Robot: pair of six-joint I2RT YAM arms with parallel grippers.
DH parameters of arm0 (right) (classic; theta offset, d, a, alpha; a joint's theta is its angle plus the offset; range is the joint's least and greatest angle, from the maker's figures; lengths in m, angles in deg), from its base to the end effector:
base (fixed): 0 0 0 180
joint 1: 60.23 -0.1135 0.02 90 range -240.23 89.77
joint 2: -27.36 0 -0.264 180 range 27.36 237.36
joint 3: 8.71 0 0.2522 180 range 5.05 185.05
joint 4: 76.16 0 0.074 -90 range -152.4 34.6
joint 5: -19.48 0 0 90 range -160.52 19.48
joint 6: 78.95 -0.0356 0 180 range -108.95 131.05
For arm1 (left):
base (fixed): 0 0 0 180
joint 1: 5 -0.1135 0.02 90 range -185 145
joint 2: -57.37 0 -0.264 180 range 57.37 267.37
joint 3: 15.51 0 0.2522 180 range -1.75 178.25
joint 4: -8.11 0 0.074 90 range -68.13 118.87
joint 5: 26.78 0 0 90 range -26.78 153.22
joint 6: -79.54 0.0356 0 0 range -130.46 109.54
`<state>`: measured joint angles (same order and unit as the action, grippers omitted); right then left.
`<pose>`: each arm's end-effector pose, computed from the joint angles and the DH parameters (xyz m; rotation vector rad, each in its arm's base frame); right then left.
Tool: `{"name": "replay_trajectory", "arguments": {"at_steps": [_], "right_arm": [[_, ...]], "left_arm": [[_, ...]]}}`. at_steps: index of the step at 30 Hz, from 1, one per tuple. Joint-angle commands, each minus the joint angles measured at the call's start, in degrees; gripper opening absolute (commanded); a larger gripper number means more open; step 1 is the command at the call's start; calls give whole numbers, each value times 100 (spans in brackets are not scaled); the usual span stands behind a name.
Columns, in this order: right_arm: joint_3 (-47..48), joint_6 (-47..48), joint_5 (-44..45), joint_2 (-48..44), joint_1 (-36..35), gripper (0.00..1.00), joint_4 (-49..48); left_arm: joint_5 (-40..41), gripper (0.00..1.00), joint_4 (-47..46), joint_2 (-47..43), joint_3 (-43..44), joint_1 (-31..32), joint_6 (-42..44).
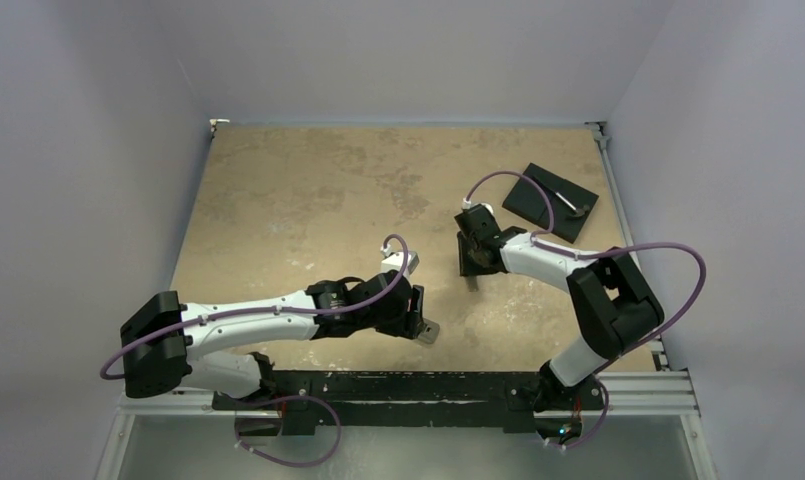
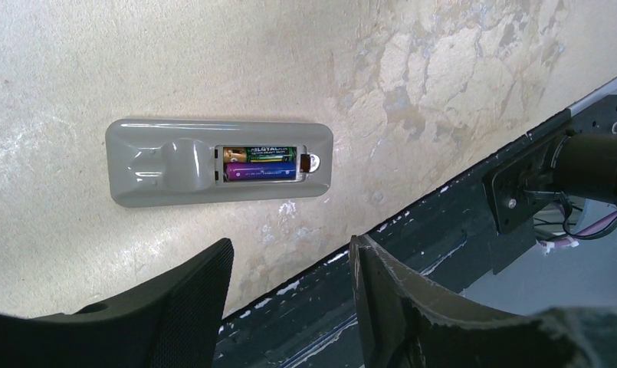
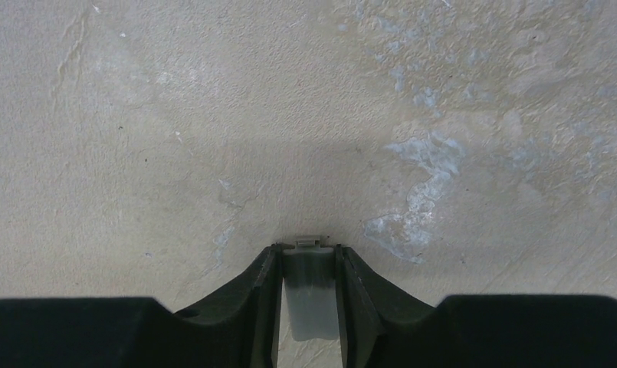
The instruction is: Load the batteries into the remote control
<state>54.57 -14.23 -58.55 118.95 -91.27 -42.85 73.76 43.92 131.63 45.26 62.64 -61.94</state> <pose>0.2618 0.1489 0.1620 -0.0620 2.6084 0.0702 0.1067 -0.2423 0.2261 0.2712 2.5294 -0.6942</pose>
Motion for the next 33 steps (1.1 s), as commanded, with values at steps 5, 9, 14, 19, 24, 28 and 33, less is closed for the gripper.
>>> {"name": "replay_trajectory", "arguments": {"at_steps": [5, 9, 14, 19, 24, 28, 33], "right_arm": [[105, -70, -109, -236, 33, 24, -53], [61, -244, -481, -612, 30, 24, 43], [-32, -428, -1051, -1027, 23, 24, 146], [-259, -819, -1816, -1477, 15, 26, -84], [-264, -1083, -2340, -1706, -30, 24, -127], [-266, -1291, -2548, -1987, -136, 24, -153], [-317, -1454, -2665, -2174, -229, 24, -161]], "left_arm": [[35, 57, -194, -33, -23, 4, -45], [-6, 58, -420, 21, 7, 4, -50], [-148, 58, -944, 54, -81, 4, -244], [-7, 58, -1254, 124, -78, 4, -248], [57, 58, -1560, 276, -14, -3, -277], [136, 58, -1714, 361, 14, -13, -386], [186, 57, -1933, 354, 22, -85, -405]]}}
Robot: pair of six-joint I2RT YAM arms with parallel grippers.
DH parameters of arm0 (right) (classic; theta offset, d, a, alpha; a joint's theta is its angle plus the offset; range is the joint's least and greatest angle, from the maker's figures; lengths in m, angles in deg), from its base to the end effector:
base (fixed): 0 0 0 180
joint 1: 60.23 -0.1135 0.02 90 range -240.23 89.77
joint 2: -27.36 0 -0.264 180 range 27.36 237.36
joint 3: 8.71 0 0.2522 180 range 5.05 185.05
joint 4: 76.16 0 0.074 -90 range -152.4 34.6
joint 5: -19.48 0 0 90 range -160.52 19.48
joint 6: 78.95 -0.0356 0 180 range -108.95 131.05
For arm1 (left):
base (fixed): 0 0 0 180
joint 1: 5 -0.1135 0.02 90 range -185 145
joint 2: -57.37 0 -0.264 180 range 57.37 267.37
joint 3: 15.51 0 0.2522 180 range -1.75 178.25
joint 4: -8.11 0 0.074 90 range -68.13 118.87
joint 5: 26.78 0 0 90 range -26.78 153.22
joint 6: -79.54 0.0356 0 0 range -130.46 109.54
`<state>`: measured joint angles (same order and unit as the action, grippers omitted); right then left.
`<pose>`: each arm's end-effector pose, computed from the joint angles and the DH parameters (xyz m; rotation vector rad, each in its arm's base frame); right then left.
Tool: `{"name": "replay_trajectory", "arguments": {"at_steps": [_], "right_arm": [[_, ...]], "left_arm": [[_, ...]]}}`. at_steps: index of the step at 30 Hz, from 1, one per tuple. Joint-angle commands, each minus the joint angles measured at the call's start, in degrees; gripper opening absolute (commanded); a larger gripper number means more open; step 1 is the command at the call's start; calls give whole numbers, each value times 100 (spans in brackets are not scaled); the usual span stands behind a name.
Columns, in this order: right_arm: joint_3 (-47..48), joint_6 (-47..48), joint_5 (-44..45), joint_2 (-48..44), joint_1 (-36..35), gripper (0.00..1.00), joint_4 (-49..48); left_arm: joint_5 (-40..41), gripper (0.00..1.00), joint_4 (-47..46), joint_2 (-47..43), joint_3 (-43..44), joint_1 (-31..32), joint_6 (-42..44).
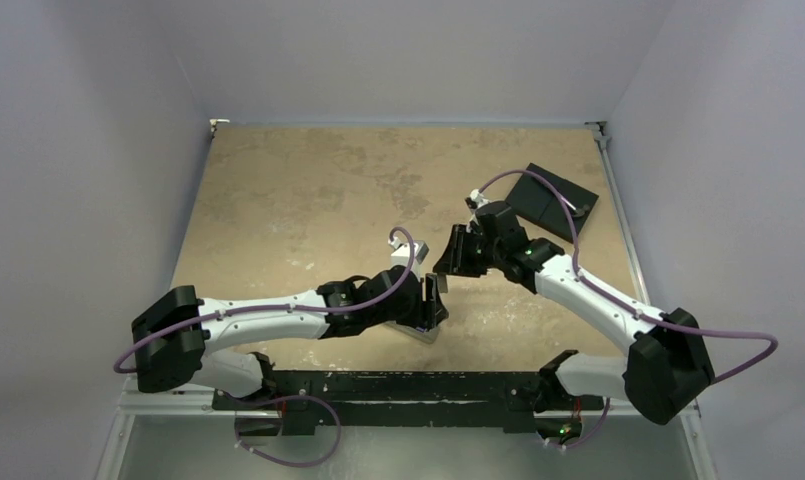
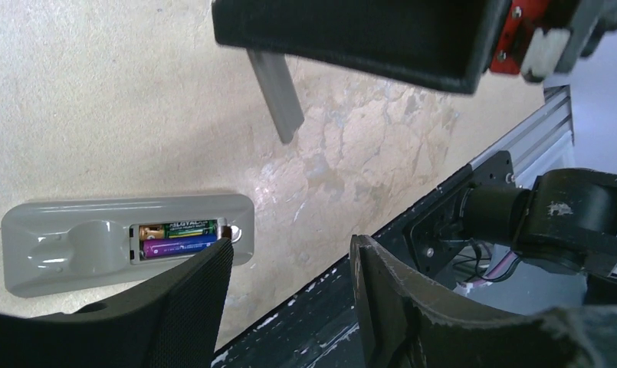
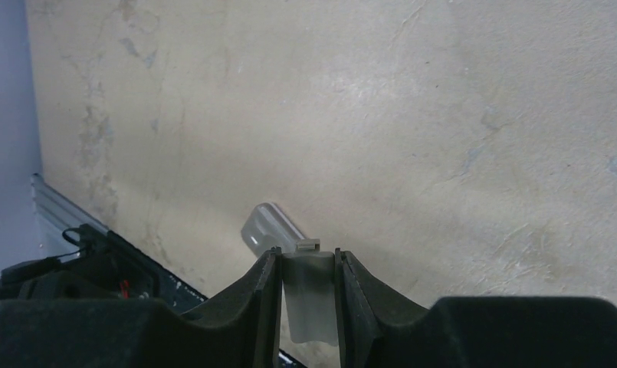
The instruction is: Load the batteries into the remote control
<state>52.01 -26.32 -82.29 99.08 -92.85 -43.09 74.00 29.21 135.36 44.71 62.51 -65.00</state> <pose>0.2176 0.1479 0.2403 -0.0055 2.4784 0.8108 0.1171 -0.2655 0.2264 0.1638 2.4022 -0.8967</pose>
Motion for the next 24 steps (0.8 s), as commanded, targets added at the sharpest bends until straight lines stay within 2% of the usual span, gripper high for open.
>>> {"name": "replay_trajectory", "arguments": {"at_steps": [1, 13, 24], "right_arm": [[-68, -265, -310, -200, -96, 24, -131], [-105, -760, -403, -536, -436, 23, -307], [-86, -963, -337, -659, -631, 23, -318]], "left_arm": [[183, 57, -482, -25, 93, -97, -92], [231, 55, -947, -195, -12, -279, -166], [182, 39, -1155, -336, -172, -343, -259]]}}
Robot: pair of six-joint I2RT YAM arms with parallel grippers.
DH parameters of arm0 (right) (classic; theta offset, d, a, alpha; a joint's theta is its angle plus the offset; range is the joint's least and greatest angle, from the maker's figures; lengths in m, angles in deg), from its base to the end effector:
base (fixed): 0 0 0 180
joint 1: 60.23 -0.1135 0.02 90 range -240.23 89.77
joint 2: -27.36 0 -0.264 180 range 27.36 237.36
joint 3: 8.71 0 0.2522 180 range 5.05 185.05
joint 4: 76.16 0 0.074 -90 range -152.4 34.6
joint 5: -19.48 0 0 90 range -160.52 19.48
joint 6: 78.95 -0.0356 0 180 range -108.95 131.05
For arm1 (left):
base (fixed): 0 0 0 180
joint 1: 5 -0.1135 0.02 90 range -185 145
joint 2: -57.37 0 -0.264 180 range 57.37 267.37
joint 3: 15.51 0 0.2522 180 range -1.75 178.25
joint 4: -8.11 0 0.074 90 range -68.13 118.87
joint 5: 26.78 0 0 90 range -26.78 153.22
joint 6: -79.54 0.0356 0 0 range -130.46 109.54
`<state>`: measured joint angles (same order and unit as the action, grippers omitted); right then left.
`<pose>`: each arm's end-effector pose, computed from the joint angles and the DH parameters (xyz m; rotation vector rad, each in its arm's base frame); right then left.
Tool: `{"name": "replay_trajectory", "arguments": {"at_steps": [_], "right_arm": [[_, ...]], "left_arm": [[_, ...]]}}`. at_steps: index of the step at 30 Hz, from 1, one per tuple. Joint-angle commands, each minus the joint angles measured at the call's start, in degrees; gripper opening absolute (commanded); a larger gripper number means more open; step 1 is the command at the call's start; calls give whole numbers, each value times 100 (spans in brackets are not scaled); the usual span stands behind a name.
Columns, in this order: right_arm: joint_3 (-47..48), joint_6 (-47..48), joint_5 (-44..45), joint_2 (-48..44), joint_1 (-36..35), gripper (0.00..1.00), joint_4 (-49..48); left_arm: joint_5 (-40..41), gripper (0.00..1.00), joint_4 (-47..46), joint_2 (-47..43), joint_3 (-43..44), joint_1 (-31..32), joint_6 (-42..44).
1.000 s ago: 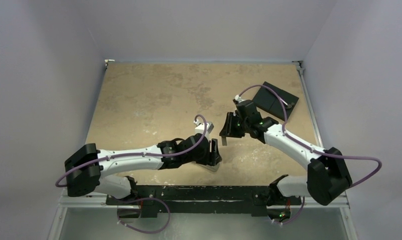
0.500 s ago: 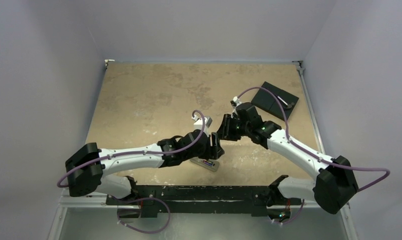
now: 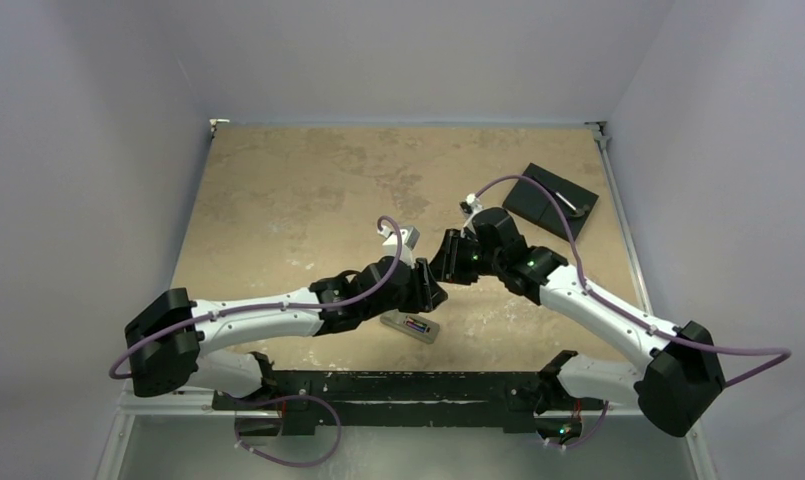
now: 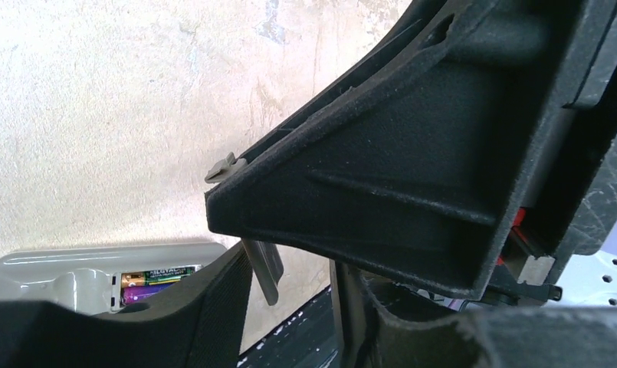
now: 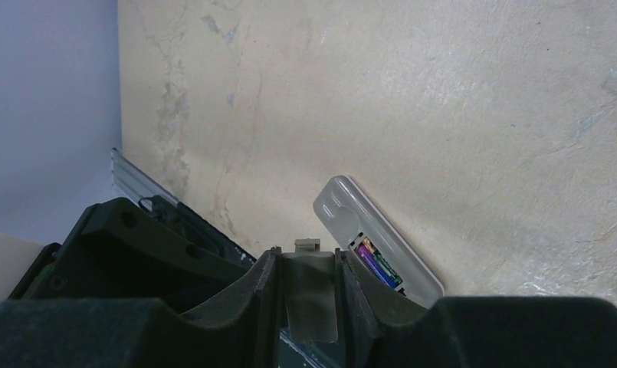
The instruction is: Load the batteries into the remote control
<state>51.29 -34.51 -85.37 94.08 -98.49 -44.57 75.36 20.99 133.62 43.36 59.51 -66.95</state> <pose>0.1916 0.1627 0.2593 0.0016 2.4422 1.0250 0.1324 -0.2603 0.2398 0.0204 2.2664 -1.0124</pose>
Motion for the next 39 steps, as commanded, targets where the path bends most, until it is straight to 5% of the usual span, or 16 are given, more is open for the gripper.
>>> {"name": "replay_trajectory", "arguments": {"at_steps": [1, 9, 14, 18, 25, 39], "right_arm": [[-18, -157, -22, -163, -71, 23, -172], [-20, -221, 93, -258, -78, 22, -160], [-43, -261, 120, -316, -85, 23, -171], [-97, -231, 88, -351, -79, 27, -176], [-154, 3, -203, -603, -55, 62, -263], [350, 1907, -196, -1085, -30, 67, 324]], "left_arm": [[37, 37, -338, -158, -44, -44, -64], [-60, 22, -492, -233, -223, -53, -144], [-16, 0, -504, -354, -353, -61, -211], [3, 0, -477, -467, -435, -104, -222], [-344, 0, -504, -745, -578, -228, -125], [-2395, 0, -160, -883, -521, -729, 461]]}}
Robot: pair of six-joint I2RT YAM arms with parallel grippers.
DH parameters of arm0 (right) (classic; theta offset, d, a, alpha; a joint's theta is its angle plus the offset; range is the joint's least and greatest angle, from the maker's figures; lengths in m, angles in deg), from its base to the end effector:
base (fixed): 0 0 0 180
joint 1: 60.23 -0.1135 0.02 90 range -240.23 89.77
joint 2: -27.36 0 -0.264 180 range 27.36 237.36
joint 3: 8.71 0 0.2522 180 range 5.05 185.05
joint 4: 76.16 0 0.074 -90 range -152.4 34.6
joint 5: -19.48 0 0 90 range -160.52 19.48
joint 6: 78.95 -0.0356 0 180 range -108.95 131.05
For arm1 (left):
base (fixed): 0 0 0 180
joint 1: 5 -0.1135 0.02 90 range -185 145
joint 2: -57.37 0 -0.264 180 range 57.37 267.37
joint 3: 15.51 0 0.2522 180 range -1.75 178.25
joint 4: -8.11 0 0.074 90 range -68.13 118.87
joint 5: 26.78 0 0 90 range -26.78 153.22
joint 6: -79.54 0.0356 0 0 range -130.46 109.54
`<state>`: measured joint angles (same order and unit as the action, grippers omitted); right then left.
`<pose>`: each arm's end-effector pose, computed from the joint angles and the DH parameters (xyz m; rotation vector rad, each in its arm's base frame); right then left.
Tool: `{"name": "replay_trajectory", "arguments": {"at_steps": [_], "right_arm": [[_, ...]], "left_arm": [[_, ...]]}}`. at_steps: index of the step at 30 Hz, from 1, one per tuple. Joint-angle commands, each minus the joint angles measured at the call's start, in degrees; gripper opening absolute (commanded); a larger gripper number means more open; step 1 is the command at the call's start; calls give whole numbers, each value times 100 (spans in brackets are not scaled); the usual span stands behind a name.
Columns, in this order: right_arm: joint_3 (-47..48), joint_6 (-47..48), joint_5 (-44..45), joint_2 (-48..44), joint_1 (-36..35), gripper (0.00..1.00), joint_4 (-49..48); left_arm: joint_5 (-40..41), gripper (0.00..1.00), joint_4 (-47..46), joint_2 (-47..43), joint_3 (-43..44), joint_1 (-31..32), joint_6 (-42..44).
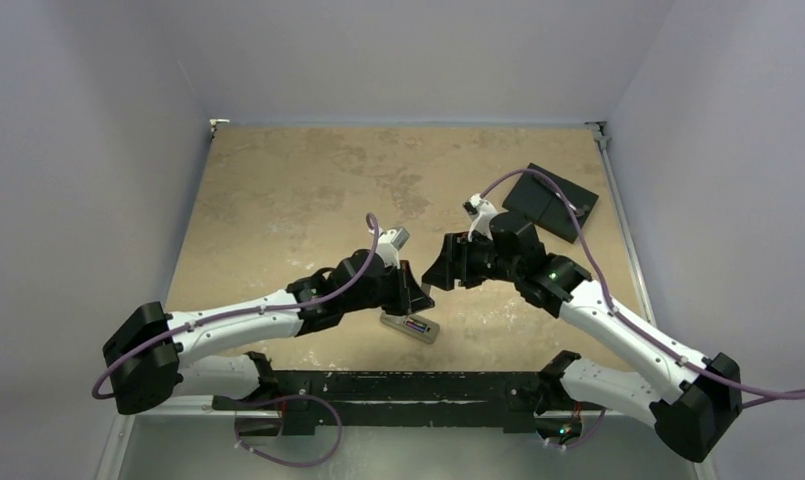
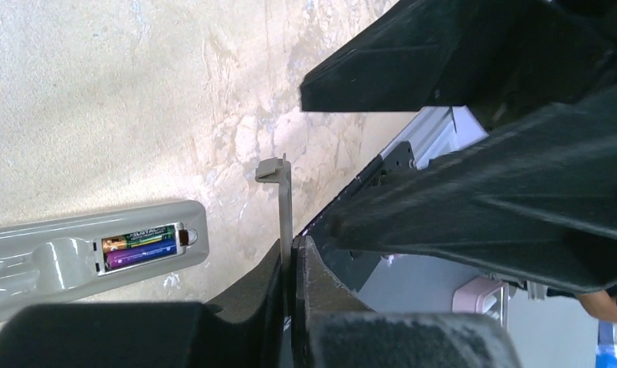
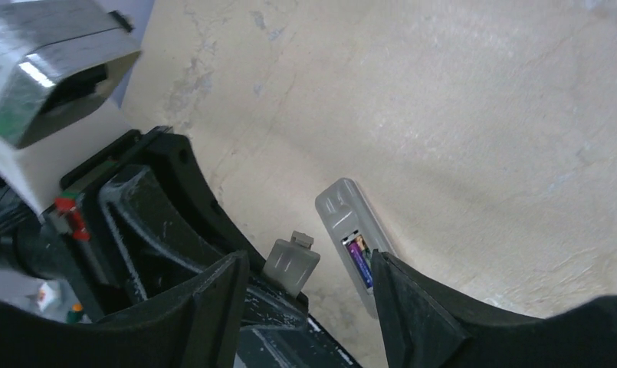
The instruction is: Load the batteries into the remote control
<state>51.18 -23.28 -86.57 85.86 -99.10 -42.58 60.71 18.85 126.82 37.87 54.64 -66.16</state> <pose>0.1696 0.1493 0.2871 -0.2686 2.2792 1.0122 0.1338 -0.2316 0.2415 0.1101 2.2991 -1.2231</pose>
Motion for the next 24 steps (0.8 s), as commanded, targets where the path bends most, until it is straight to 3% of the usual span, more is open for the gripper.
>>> {"name": "replay_trajectory", "arguments": {"at_steps": [1, 6, 13, 24], "right_arm": [[389, 932, -67, -307, 29, 66, 190], [426, 2075, -427, -616, 29, 63, 319], [664, 3479, -1648, -840, -9, 61, 782], [1102, 6086, -1389, -796, -1242, 65, 1545]], "left_arm": [[-1113, 0, 119, -196, 39, -308, 447], [-1910, 0, 508, -122, 119, -561, 779], [-2705, 0, 988, -42, 425, -646, 1310], [-3309, 0, 1392, -10, 591, -656, 1586]]}}
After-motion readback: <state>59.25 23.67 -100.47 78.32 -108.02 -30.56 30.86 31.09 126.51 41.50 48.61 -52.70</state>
